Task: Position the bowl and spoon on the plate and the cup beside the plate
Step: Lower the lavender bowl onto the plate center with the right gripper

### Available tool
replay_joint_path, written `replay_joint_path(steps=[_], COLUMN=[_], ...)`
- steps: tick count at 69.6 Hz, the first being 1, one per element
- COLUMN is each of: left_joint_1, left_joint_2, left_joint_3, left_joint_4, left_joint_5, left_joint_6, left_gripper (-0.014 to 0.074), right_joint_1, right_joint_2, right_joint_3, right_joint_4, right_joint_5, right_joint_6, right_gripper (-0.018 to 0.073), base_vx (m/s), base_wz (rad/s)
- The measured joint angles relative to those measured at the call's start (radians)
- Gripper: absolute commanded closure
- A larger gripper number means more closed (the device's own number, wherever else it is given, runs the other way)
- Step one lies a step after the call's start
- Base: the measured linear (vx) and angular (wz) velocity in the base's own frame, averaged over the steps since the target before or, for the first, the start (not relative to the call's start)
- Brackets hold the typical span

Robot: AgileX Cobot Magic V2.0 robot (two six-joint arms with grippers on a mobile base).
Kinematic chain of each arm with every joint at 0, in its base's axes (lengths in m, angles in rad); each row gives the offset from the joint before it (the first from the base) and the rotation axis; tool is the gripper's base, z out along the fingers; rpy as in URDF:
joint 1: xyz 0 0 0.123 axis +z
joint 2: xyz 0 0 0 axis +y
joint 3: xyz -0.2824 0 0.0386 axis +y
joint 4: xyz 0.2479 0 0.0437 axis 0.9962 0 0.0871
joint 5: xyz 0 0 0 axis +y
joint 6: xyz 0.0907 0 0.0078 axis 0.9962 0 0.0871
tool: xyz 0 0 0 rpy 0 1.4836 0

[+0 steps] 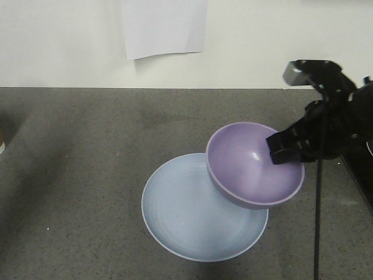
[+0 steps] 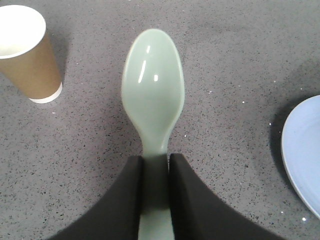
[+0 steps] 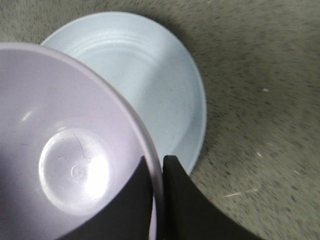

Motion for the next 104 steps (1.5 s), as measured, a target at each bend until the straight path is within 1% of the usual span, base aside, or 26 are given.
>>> replay_joint_path(steps=[15, 28, 51, 61, 70, 78, 98, 104], left_joint_1=[0.0, 0.0, 0.0, 0.0, 0.0, 0.0, 0.0, 0.0], left_joint_2=[0.0, 0.0, 0.0, 0.0, 0.0, 0.0, 0.0, 0.0], left_joint_3=[0.0, 0.0, 0.0, 0.0, 0.0, 0.0, 0.0, 0.0], left_joint_4=[0.0, 0.0, 0.0, 0.0, 0.0, 0.0, 0.0, 0.0], left_joint_5=[0.0, 0.0, 0.0, 0.0, 0.0, 0.0, 0.0, 0.0], left_joint_6=[0.0, 0.0, 0.0, 0.0, 0.0, 0.0, 0.0, 0.0], left_gripper=[0.0603, 0.0603, 0.0603, 0.0603, 0.0603, 0.0603, 0.0603, 0.0603], right_joint_1=[0.095, 0.144, 0.155, 0.155, 0.155, 0.155, 0.155, 0.155], right_joint_2=[0.128, 0.218, 0.302, 0.331, 0.335, 0.335, 0.335, 0.335], right_joint_3=[0.0, 0.0, 0.0, 0.0, 0.0, 0.0, 0.0, 0.0], right_joint_4=[-0.003, -0.003, -0.004, -0.003, 0.002, 0.002, 0.001, 0.001], right_joint_5=[-0.079, -0.129, -0.17, -0.172, -0.173, -0.176, -0.176, -0.179], right_joint_6=[0.011, 0.019, 0.04, 0.047, 0.056, 0.06, 0.062, 0.061], right_gripper=[0.0563, 0.0563, 0.0559, 0.0536, 0.0482, 0.0404, 0.0125, 0.0062], base_vx=[0.0, 0.0, 0.0, 0.0, 0.0, 0.0, 0.0, 0.0], base_wz=[0.0, 0.0, 0.0, 0.0, 0.0, 0.0, 0.0, 0.0])
